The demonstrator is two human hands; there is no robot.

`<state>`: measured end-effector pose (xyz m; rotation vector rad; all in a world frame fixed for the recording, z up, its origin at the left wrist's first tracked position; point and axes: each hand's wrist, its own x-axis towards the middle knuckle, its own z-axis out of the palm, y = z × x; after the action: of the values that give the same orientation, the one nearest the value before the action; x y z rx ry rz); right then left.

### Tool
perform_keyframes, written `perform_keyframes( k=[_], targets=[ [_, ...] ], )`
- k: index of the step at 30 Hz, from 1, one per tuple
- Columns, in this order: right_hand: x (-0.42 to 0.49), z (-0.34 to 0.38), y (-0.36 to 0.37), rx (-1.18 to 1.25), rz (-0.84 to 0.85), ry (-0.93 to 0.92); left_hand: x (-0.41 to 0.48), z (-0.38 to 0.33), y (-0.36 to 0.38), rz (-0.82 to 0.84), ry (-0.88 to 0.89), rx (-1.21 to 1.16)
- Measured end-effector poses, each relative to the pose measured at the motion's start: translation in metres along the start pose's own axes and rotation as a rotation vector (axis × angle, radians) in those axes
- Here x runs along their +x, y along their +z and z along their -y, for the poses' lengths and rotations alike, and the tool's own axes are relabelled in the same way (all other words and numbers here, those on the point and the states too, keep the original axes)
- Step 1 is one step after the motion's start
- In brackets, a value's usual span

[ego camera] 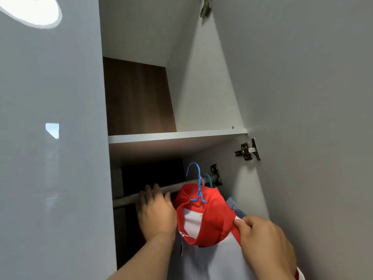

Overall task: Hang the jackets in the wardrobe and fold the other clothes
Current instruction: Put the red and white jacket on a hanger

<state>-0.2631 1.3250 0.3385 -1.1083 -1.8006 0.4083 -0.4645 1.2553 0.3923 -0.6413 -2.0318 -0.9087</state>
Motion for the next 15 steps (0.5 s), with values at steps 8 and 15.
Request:
perform_keyframes(
  k=[8,15],
  targets=[
    [0.036,0.015,0.003,0.028,0.256,-0.046,0.059,0.01,0.034,0.035,0.02,0.126],
    [0.088,0.027,0.021,0.224,0.313,-0.085,0.054,0.018,0.054,-0.034,0.059,0.306]
  ],
)
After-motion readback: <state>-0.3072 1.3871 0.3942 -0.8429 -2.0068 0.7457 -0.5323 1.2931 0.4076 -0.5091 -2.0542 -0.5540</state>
